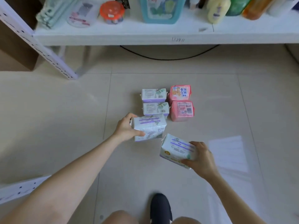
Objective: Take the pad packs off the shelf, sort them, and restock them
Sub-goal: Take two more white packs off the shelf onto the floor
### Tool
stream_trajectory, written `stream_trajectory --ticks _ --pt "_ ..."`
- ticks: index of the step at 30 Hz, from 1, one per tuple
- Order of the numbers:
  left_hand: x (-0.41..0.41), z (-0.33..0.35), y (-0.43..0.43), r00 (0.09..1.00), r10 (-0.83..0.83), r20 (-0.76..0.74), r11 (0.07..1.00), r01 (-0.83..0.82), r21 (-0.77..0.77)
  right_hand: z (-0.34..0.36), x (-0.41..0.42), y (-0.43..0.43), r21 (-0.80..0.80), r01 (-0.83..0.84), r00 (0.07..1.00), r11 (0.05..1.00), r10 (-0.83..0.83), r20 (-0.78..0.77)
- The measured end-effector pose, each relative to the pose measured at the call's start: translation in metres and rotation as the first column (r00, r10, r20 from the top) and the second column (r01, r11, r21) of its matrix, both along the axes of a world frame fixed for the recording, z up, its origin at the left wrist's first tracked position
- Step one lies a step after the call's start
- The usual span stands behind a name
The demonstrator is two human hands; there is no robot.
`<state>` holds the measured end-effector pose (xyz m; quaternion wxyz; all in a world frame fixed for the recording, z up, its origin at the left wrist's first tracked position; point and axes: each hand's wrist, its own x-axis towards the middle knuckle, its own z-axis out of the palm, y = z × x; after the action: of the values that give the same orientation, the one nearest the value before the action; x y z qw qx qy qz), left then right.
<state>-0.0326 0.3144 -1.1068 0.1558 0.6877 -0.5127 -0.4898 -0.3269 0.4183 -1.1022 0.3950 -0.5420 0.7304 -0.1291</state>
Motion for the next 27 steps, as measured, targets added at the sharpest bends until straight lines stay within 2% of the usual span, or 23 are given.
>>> stream_trajectory --ticks 6,14,19,24,27 --pt "-0.010 -0.080 -0.014 0.997 -0.061 -0.040 0.996 0.058 -0.068 -0.077 -0.001 -0.002 -0.053 -0.057 0.998 0.997 0.057 -0.003" --pt "-0.005 -0.144 -0.007 0.996 -0.062 -0.070 0.992 0.054 -0.112 -0.139 0.005 0.009 -0.105 -0.101 0.994 0.989 0.105 0.031" --pt "0.003 -0.153 0.008 0.971 0.061 -0.233 0.998 -0.056 0.029 -0.153 0.009 0.022 -0.134 -0.045 0.996 0.990 0.055 0.070" --pt "0.003 -0.151 0.019 0.948 0.140 -0.286 0.985 -0.103 0.141 -0.157 0.018 0.031 -0.052 0.123 0.981 0.991 -0.114 0.160" --pt "-0.002 -0.153 0.017 0.926 0.231 -0.298 0.964 -0.178 0.196 -0.161 0.025 0.026 -0.025 0.130 0.976 0.991 -0.124 0.179"
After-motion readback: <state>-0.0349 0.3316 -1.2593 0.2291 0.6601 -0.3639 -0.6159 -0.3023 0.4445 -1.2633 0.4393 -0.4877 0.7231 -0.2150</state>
